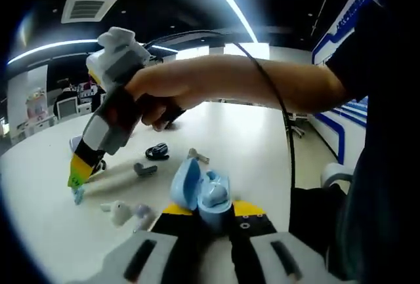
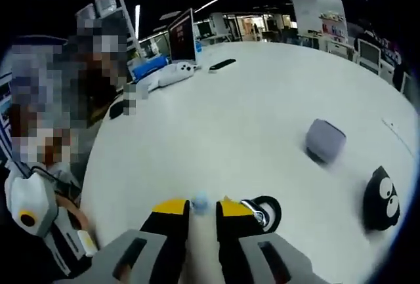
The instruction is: Pick up the earbuds from the table and place the earbuds into the earbud case
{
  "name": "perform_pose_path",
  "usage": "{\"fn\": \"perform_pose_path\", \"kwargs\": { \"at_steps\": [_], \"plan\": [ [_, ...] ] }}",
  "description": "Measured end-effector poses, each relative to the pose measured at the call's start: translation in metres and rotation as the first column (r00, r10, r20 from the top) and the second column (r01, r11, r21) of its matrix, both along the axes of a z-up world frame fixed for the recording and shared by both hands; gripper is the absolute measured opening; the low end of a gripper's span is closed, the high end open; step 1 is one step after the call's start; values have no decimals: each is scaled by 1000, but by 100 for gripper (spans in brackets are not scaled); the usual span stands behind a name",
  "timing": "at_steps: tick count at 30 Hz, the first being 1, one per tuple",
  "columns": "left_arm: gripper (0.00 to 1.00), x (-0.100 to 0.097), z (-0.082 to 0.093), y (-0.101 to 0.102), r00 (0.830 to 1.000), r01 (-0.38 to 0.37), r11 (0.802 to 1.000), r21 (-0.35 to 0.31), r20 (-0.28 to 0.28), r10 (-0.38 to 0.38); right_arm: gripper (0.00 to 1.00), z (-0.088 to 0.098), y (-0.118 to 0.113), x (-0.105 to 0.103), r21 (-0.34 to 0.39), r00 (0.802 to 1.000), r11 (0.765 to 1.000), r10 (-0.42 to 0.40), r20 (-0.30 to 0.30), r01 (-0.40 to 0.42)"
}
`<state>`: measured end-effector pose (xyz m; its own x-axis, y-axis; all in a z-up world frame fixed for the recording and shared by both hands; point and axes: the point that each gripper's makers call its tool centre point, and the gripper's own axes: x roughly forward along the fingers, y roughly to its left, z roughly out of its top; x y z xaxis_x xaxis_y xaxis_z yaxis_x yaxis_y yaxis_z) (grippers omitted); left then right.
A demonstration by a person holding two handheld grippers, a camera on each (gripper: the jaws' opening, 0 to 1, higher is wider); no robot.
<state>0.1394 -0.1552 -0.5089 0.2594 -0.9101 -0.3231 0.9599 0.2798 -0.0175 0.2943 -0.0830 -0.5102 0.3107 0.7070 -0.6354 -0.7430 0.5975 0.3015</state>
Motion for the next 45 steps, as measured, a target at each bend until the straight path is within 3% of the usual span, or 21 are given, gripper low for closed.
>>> {"fn": "perform_pose_path", "kwargs": {
  "at_steps": [9,15,20,22,30,41,45],
  "plan": [
    [19,0,0,0,1000,3,1000,0,0,-3,10,-3,5,1,-68,998,997,28,49,-25],
    [19,0,0,0,1000,2,1000,-1,-1,-2,10,3,-3,-1,-61,997,998,21,78,-17],
    [19,0,-1,0,1000,1,1000,-1,-1,-1,10,14,-18,-7,-110,983,993,57,177,-38],
    [19,0,-1,0,1000,1,1000,0,-1,-1,10,17,-27,-13,-150,971,988,80,225,-47],
    [19,0,0,-1,1000,1,1000,2,-2,-1,10,40,-60,-37,-275,885,960,164,435,-42],
    [19,0,1,-1,1000,-5,1000,3,-7,5,10,55,-86,-77,-329,778,944,203,595,6],
    [19,1,1,-1,1000,-8,1000,3,-8,8,10,57,-93,-92,-307,756,951,181,630,28]
  ]
}}
